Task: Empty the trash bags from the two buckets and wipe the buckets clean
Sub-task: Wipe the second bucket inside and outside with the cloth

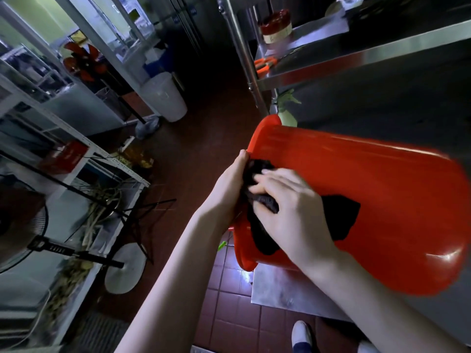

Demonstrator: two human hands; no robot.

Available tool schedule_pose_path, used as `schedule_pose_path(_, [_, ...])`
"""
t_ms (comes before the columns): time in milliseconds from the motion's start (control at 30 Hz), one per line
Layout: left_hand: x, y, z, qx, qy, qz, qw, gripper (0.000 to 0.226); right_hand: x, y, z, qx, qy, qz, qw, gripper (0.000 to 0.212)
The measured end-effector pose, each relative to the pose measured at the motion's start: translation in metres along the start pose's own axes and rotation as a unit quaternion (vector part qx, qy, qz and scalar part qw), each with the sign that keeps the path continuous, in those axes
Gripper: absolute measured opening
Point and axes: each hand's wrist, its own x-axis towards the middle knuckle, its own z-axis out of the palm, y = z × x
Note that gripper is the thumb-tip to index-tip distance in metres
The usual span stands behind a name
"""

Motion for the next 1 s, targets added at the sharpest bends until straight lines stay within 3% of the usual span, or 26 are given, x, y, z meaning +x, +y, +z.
schedule_pose_path(100, [-0.006,-0.006,0.002,-0.014,-0.01,0.008,1.0,0.046,0.023,0.007,-0.004,0.007,-0.023,0.016,1.0,0.01])
schedule_pose_path(267, [-0.02,-0.013,0.001,-0.04,0.001,-0.003,0.999,0.043,0.075,0.019,-0.008,-0.012,0.007,0.09,0.996,0.003])
schedule_pose_path(500, [-0.019,-0.007,0.0,0.018,-0.025,0.045,0.999,0.047,-0.001,0.002,-0.004,0.016,-0.022,-0.003,1.0,0.016])
schedule_pose_path(633, [-0.021,-0.022,-0.009,-0.001,-0.074,0.064,0.995,0.055,0.032,0.009,-0.007,0.005,-0.01,0.041,0.999,0.007])
schedule_pose_path(733, [-0.031,-0.028,-0.019,-0.049,-0.102,0.028,0.993,0.047,0.067,0.016,-0.01,0.01,-0.012,0.092,0.996,0.003])
schedule_pose_path(867, [-0.024,0.005,-0.018,-0.109,-0.09,-0.062,0.988,0.054,0.056,0.01,-0.01,-0.011,-0.023,0.078,0.997,0.005])
schedule_pose_path(1000, [0.0,0.042,0.005,0.008,-0.008,-0.051,0.999,0.055,-0.004,-0.015,-0.012,0.013,-0.028,0.0,1.0,0.009])
